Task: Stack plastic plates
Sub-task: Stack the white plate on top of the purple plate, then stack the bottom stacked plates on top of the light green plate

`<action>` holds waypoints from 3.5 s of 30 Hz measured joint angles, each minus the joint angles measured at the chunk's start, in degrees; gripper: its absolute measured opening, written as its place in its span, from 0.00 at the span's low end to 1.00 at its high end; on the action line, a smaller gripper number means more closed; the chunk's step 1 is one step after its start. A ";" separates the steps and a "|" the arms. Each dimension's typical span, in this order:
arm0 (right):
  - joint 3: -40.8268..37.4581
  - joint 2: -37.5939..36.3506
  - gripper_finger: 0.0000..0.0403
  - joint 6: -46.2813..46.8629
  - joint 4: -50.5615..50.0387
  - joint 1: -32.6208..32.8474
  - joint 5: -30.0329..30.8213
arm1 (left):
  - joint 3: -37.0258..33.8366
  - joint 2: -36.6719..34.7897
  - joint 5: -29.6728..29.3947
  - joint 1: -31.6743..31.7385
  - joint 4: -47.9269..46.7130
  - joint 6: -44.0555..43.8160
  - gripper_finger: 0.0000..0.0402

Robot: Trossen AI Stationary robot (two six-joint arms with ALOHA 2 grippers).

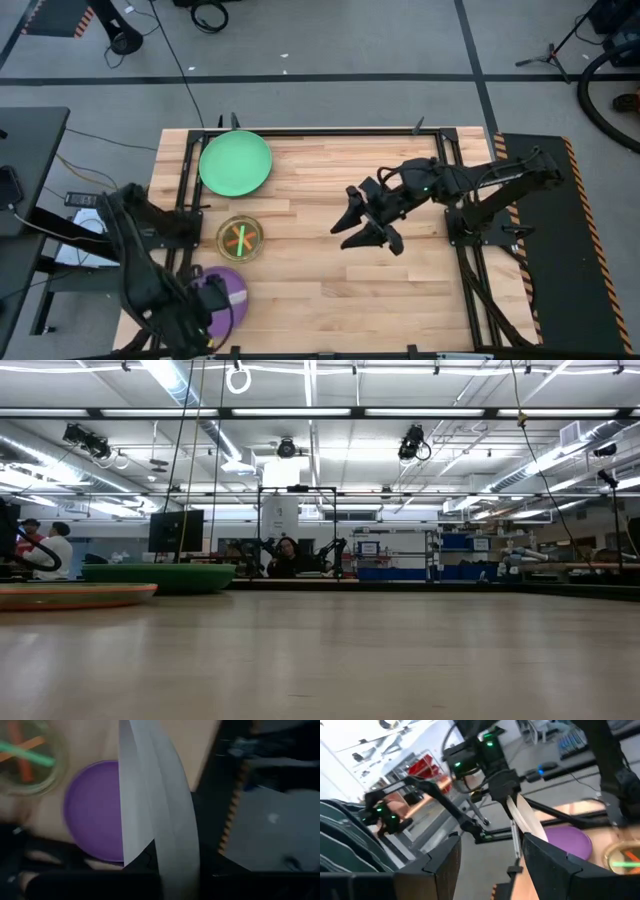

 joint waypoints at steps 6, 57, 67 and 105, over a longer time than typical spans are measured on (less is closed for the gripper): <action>-0.02 1.33 0.54 1.75 -0.47 -1.52 0.34 | -1.08 7.14 -5.84 -0.50 -2.26 -2.99 0.12; -0.02 1.82 0.54 4.84 -1.18 14.08 19.60 | -10.43 18.97 1.96 -6.09 2.21 -17.27 0.53; -0.02 1.82 0.54 4.79 -1.35 14.20 19.28 | -4.00 18.88 3.45 -8.73 14.22 -21.32 0.54; -0.02 1.82 0.54 7.35 -2.04 20.98 20.67 | -25.32 18.88 5.68 -6.79 25.69 -15.41 0.62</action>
